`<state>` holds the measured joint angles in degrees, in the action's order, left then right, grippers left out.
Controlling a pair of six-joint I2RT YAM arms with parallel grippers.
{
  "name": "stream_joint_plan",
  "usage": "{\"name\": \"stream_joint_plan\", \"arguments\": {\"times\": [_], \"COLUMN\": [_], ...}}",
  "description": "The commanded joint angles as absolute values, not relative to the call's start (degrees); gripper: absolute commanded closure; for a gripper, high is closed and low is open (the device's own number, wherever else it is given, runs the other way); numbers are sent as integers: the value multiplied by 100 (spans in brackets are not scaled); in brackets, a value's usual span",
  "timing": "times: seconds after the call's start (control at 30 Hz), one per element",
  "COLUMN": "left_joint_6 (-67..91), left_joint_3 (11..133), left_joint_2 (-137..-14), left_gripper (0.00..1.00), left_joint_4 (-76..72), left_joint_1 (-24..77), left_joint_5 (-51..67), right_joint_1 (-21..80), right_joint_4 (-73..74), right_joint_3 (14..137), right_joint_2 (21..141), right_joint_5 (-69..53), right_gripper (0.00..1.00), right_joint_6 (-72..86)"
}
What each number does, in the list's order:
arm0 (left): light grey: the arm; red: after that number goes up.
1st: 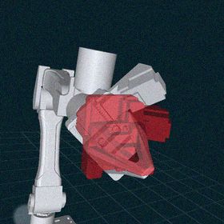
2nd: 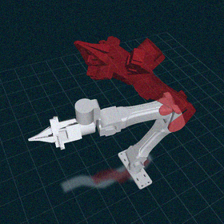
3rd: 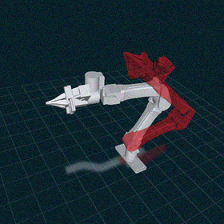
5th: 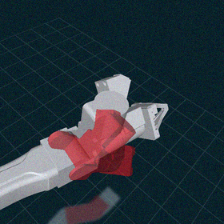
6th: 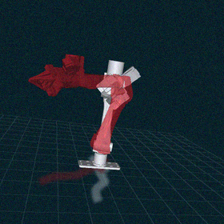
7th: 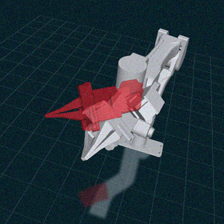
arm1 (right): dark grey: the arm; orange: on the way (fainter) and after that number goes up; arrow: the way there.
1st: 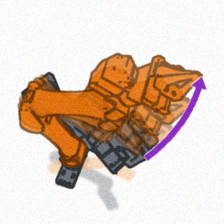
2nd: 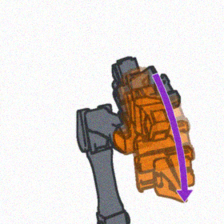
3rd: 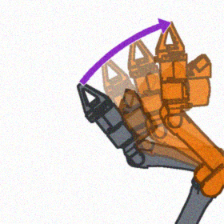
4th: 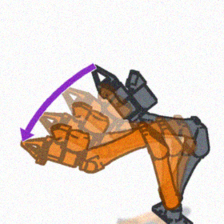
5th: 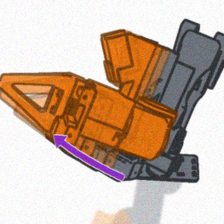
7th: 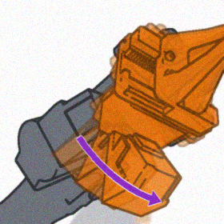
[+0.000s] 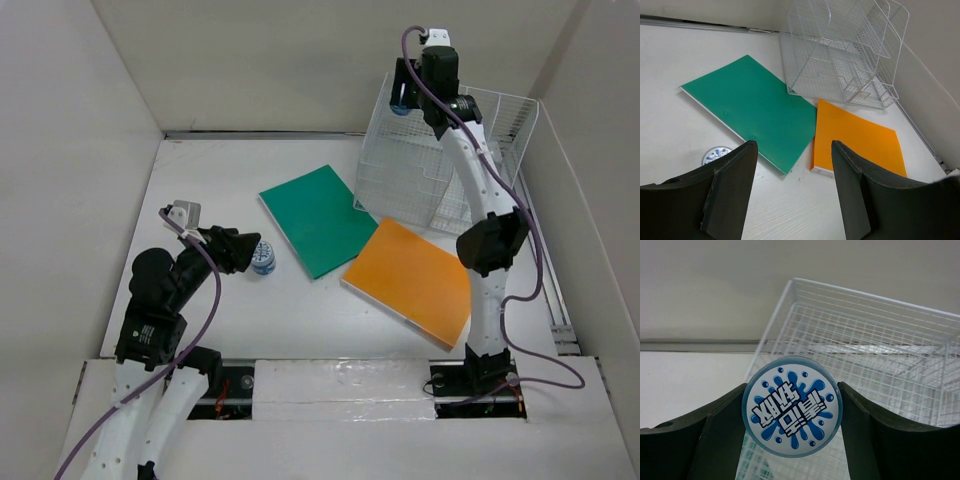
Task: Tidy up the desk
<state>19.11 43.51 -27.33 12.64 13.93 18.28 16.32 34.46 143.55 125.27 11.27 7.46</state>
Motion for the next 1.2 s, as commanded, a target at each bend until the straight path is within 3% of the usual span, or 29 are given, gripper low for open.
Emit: {"name": "stream_joint_plan", "arguments": {"times": [0.0,0.57,0.7,0.87,0.93,0.97,1.0,1.03,1.1,1.17], "left_joint_6": [1907,1890,1890,1916,1986,2030,2074,2213,2311,2390], "left_joint_3": [4324,4315,4315,4324,4342,4342,4350,4359,4429,4456], "left_joint_2": [-2786,-2786,-2812,-2786,-2725,-2707,-2672,-2611,-2558,-2461], "left_gripper": [44,44,44,44,44,44,45,46,51,61], "left_joint_4": [1002,993,984,993,1037,1028,1037,1081,1151,1292], "left_joint_1": [1424,1424,1424,1424,1424,1424,1424,1424,1424,1424], "left_joint_5": [1942,1960,1969,1881,1715,1644,1461,1311,777,424], "right_joint_1": [1503,1397,1468,1643,1801,1984,2091,2214,2793,3250], "right_joint_4": [2857,2452,1610,1222,916,784,626,311,63,-745], "right_joint_3": [14722,14282,13343,12537,11887,10987,10482,9963,8413,7458], "right_joint_2": [12243,12841,11755,10532,9691,9381,9091,8818,8202,7947], "right_joint_5": [984,896,1098,1046,976,697,468,240,-147,-193], "right_gripper": [32,16,0,0,7,15,47,66,94,100], "right_joint_6": [694,694,668,607,528,536,562,606,747,930]}}
